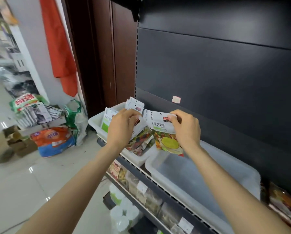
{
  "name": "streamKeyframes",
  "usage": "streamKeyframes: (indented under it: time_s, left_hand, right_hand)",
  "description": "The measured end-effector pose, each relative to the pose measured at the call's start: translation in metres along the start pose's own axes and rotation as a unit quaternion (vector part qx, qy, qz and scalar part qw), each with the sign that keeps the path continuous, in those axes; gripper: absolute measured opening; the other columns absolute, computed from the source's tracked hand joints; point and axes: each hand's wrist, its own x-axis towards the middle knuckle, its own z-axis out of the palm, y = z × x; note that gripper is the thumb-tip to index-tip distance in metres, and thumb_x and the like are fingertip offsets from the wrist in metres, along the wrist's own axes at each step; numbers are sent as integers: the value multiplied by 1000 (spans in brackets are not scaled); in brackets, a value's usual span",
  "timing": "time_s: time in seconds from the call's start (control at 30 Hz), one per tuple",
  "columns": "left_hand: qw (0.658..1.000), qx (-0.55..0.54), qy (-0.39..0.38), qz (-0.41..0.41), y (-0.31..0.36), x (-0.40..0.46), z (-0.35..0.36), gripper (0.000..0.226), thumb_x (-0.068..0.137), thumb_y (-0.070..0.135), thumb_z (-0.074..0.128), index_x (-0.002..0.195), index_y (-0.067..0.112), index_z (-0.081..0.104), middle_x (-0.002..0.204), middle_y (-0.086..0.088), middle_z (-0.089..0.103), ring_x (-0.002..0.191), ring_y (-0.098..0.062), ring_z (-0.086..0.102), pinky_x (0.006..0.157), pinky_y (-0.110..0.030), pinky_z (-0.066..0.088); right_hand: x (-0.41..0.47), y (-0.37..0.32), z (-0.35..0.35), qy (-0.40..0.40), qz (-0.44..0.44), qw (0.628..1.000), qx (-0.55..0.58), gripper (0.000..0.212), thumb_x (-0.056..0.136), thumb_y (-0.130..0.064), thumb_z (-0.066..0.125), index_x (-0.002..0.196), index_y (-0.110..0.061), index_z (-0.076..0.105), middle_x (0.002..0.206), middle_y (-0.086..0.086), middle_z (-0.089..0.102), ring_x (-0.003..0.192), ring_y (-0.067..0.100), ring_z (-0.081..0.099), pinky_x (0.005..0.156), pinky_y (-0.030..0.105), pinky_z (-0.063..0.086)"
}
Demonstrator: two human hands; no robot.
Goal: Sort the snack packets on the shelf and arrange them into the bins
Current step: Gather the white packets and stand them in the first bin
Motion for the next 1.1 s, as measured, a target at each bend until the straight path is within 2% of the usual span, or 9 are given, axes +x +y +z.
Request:
streamKeyframes:
  time_s: [0.27, 0.47, 0.57, 0.67, 0.77, 0.83, 0.93, 1.03, 1.1]
  left_hand:
    - [996, -14, -78, 47, -87, 69, -35, 20, 96, 13, 52, 103, 12, 71, 91, 4, 54, 68, -7, 48, 62, -6, 35]
    - [974, -43, -192, 114, -128, 108, -22, 16, 94, 13, 56, 99, 12, 72, 97, -5, 65, 87, -21, 61, 79, -28, 46]
    - [951, -44, -267, 148, -141, 124, -10, 16, 93, 11, 57, 97, 11, 72, 98, -3, 67, 88, -17, 60, 82, -29, 47]
    - [923, -12, -345, 172, -152, 136, 3, 17, 94, 15, 56, 100, 15, 72, 100, -4, 66, 90, -21, 61, 83, -37, 48]
    - [924, -6, -349, 158, -162, 139, 14, 17, 94, 14, 56, 102, 15, 70, 99, -3, 67, 90, -19, 61, 80, -35, 48]
    - [930, -8, -347, 123, -173, 136, 23, 17, 92, 10, 56, 104, 16, 67, 97, -1, 67, 90, -18, 62, 79, -34, 50]
    - [924, -27, -371, 86, -193, 133, 33, 16, 89, 8, 61, 102, 16, 63, 98, 1, 68, 94, -17, 63, 85, -34, 50]
    - [913, -5, -392, 116, -206, 139, 38, 21, 88, 12, 64, 108, 18, 65, 112, 2, 66, 105, -16, 59, 94, -30, 45]
    - [909, 44, -383, 160, -215, 141, 40, 29, 88, 15, 64, 117, 21, 64, 122, 2, 61, 114, -18, 53, 100, -34, 40]
  right_hand:
    - [22, -52, 87, 39, 60, 995, -76, 18, 96, -31, 52, 95, -25, 69, 91, -3, 70, 79, 21, 57, 61, 27, 33]
    - [36, -54, 124, 45, 114, 989, -77, 16, 94, -28, 54, 92, -26, 69, 87, -3, 70, 82, 24, 61, 61, 28, 39]
    - [51, -45, 142, 30, 131, 991, -9, 15, 92, -24, 56, 88, -25, 71, 87, -3, 71, 82, 20, 63, 67, 32, 47]
    - [64, -37, 160, -13, 130, 989, 73, 12, 89, -19, 60, 87, -20, 72, 86, -8, 70, 82, 13, 64, 72, 31, 49]
    - [68, -26, 179, -28, 161, 979, 125, 10, 88, -13, 62, 88, -13, 73, 83, -4, 68, 76, 13, 62, 70, 31, 50]
    - [63, -16, 192, -33, 195, 972, 127, 10, 87, -10, 64, 89, -9, 73, 83, -2, 68, 82, 20, 65, 75, 38, 54]
    - [55, -12, 207, -60, 232, 962, 135, 15, 88, -1, 61, 94, -8, 72, 90, -2, 67, 95, 24, 65, 79, 33, 52]
    - [51, -16, 218, -59, 239, 963, 106, 18, 89, -1, 59, 97, -10, 73, 101, 1, 68, 94, 15, 60, 79, 31, 51]
    - [49, -16, 224, -54, 246, 964, 89, 18, 89, -2, 59, 98, -10, 72, 108, 3, 68, 95, 13, 59, 82, 27, 49]
